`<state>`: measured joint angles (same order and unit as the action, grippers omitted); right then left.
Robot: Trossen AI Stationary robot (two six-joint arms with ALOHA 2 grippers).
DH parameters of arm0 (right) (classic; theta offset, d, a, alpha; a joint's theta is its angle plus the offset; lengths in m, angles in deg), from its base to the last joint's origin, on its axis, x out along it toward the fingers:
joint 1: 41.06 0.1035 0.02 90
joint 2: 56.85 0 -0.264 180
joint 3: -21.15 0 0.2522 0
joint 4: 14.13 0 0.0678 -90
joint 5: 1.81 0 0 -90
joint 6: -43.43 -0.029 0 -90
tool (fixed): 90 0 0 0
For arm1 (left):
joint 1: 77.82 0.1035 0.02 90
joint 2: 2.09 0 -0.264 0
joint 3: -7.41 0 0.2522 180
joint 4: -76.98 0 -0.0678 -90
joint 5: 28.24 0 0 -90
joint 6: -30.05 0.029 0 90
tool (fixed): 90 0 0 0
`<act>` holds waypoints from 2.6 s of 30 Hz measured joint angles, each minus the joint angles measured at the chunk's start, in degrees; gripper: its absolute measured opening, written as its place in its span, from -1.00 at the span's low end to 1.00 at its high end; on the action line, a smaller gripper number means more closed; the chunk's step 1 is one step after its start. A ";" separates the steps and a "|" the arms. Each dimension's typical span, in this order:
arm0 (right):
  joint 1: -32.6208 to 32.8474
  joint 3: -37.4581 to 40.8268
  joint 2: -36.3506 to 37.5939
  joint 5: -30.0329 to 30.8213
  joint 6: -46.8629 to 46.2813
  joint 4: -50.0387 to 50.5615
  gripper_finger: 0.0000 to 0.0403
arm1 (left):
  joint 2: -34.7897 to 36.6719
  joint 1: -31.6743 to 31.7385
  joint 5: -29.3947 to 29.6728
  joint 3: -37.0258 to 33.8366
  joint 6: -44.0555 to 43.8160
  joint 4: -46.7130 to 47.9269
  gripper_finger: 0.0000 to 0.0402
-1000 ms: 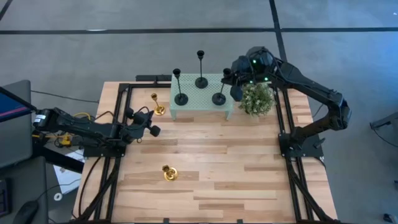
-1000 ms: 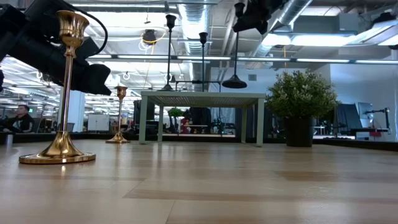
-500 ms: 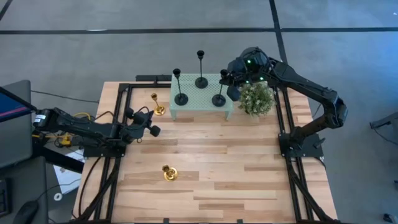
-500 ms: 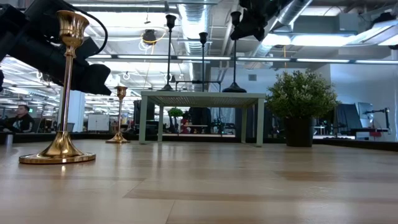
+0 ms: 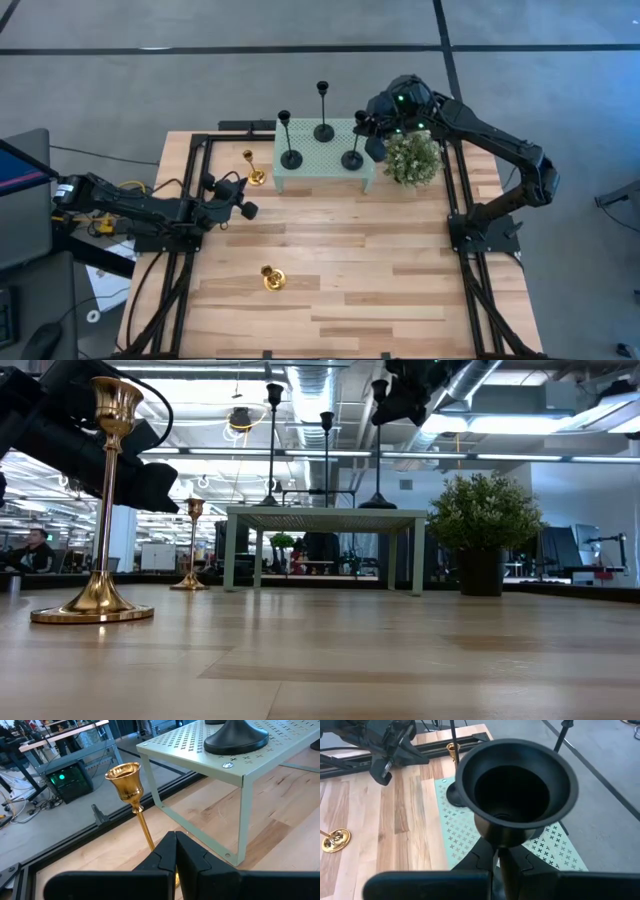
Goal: Pick & Place candle stick holders
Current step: Put the black candle holder on the shelf, then put the top gold candle holder on the shelf
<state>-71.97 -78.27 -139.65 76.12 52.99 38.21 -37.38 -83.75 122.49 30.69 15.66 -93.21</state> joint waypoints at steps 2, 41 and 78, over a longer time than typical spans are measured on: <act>-0.17 0.01 0.00 0.11 0.00 0.00 -1.00 | 0.00 0.00 0.00 0.00 0.00 0.01 -0.98; -0.27 0.01 -0.02 0.10 -1.05 -1.03 -0.73 | 0.00 0.00 0.02 0.00 0.00 -0.01 -0.98; -0.40 0.05 0.87 3.55 -1.03 7.73 0.02 | -0.01 -0.02 0.02 0.00 0.42 -0.01 -0.98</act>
<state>-72.37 -78.21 -138.78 79.67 51.96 45.94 -37.39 -83.77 122.51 30.69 16.08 -93.22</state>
